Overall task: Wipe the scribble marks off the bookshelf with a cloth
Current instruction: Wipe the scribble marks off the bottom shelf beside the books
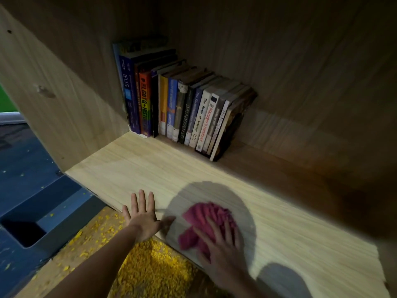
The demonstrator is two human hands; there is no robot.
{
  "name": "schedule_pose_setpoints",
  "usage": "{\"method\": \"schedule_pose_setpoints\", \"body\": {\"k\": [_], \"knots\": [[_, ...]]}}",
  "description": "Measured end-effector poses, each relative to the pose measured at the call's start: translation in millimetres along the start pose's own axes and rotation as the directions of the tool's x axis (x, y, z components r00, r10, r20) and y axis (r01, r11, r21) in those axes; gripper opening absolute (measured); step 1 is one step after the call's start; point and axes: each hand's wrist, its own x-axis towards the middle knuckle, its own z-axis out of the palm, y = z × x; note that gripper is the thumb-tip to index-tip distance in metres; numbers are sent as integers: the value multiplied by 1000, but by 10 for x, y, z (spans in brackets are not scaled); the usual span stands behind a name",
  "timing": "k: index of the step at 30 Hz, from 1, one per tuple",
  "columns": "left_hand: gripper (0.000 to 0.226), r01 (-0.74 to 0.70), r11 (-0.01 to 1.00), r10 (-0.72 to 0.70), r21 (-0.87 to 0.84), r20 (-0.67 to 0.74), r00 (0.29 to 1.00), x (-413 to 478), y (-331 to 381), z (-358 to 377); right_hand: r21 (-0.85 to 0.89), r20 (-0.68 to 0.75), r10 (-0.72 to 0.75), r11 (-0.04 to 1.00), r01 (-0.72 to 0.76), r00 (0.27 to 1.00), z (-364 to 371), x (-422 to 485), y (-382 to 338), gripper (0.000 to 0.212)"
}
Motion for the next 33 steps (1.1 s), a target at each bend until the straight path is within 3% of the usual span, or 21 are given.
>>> {"method": "schedule_pose_setpoints", "body": {"k": [3,4,5,7,8,10,11,12,14,17,21,24,27,29,33], "knots": [[119,-9,1000,10,-7,9,1000,3,-3,-25,28,-167,-335,938,344,927,-200,-279,464,43],[119,-10,1000,11,-14,10,1000,3,-1,-31,12,-223,-371,924,383,901,-218,-282,731,38],[119,-11,1000,11,-19,8,1000,2,6,-37,8,-209,-311,948,320,927,-308,-247,950,36],[119,-9,1000,9,-16,5,1000,-3,14,-21,-37,-170,21,999,-28,985,-363,-147,1348,53],[118,-8,1000,8,-11,4,1000,4,7,-3,-18,-179,230,971,-237,957,-315,-25,1475,58],[117,-8,1000,8,-1,3,1000,-3,6,2,34,-61,604,797,-603,795,-229,301,1501,59],[116,-9,1000,9,1,4,1000,-5,3,4,71,-5,685,727,-683,729,-189,483,1413,57],[116,-9,1000,9,0,4,1000,-6,-2,4,118,68,676,725,-678,734,-185,663,1234,57],[116,-9,1000,9,-3,7,1000,-7,1,9,292,110,486,818,-496,867,-151,864,877,56],[117,-5,1000,6,-21,21,1000,1,-4,-4,10,24,204,979,-204,979,-37,570,192,55],[100,50,993,-53,-107,-23,998,15,31,1,-35,52,-154,987,156,987,-72,53,156,48],[72,108,970,-159,-219,-230,960,0,143,128,-91,95,-170,980,178,981,-84,81,583,46],[60,168,929,-292,-330,-372,881,-7,289,242,-99,46,-27,995,31,999,-108,392,899,56],[57,197,917,-339,-348,-413,845,39,348,269,-22,19,85,996,-84,996,-239,663,1031,72],[58,209,926,-331,-313,-416,847,76,352,278,45,-26,88,995,-87,996,-310,1250,1562,52]]}}
